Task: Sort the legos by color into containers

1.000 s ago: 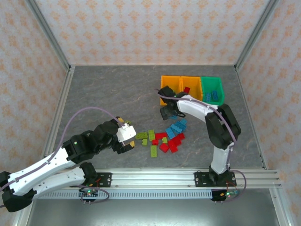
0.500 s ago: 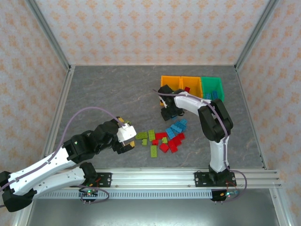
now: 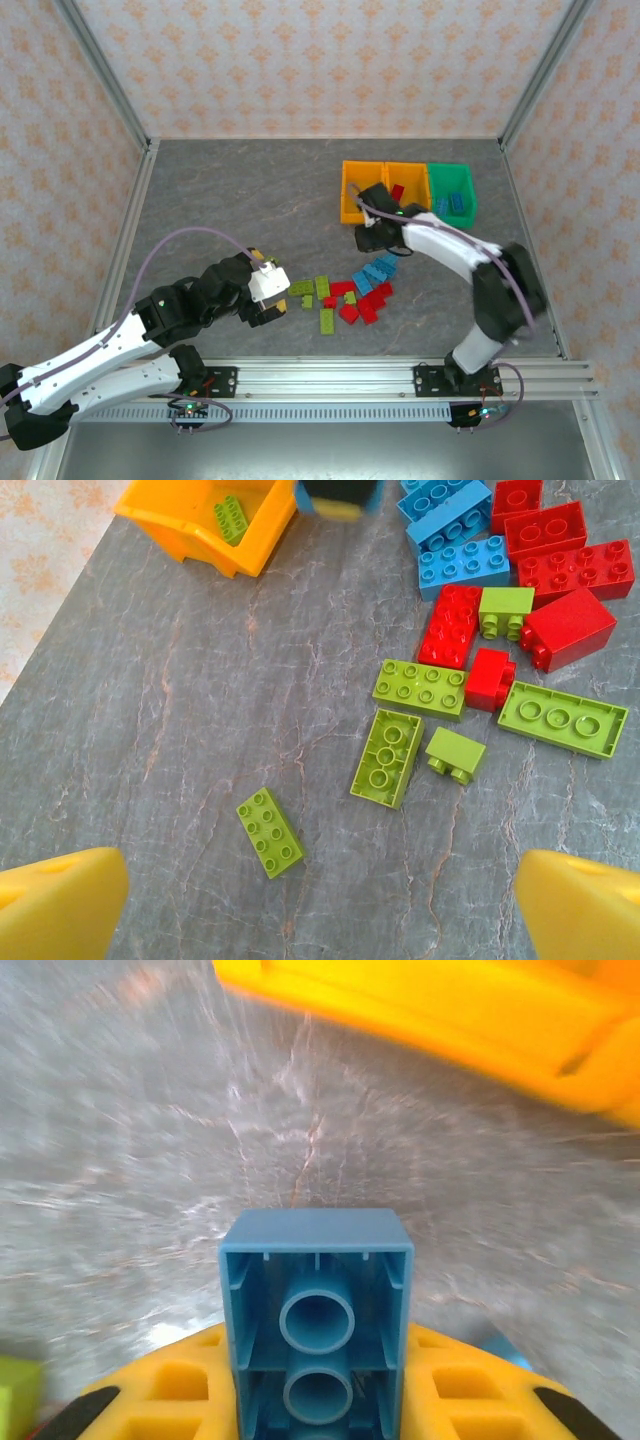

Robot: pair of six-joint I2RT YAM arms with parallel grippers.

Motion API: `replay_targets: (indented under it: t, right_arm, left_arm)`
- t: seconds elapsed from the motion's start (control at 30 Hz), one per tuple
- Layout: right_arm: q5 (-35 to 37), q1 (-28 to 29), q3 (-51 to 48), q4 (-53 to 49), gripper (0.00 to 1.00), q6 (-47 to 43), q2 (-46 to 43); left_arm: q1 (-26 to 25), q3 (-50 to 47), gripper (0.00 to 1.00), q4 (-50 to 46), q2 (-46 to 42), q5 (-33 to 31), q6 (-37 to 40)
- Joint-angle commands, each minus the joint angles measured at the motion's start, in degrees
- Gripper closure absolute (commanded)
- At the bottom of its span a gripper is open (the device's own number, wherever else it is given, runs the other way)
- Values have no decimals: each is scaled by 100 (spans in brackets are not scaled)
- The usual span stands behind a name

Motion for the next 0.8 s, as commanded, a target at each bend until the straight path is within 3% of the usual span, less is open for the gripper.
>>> replay_targets:
  t: [0.0,0.13,0.3,0.43,0.53,0.63,0.77]
  right_arm:
    - [739,-641,-321,988,76,835,-1002]
    - [1124,-1944,-198,1066,75,1282,-1052]
    - [1074,-2841,1009,552,76,1267,407]
    - [1085,-3090,1936,93,74,1322,1624]
    - [1041,-3111,2345,-163,62,1256,2038]
    - [995,-3112,2403,-259,44,1275,1933]
    - [726,-3112,2144,-334,40,1477,1364]
  left_arm:
    - [65,-20,0,146,-69,-11,18]
    - [66,-15,0,131,-75,-6,21]
    - [65,-2,0,119,-59,-25,8]
    - [65,-18,0,115,-51,-116,4]
    - [64,-30,0,131,-39,-180,-21]
    - [60,-39,0,148,17,-216,-36]
    - [98,10,0,172,135,-258,-177]
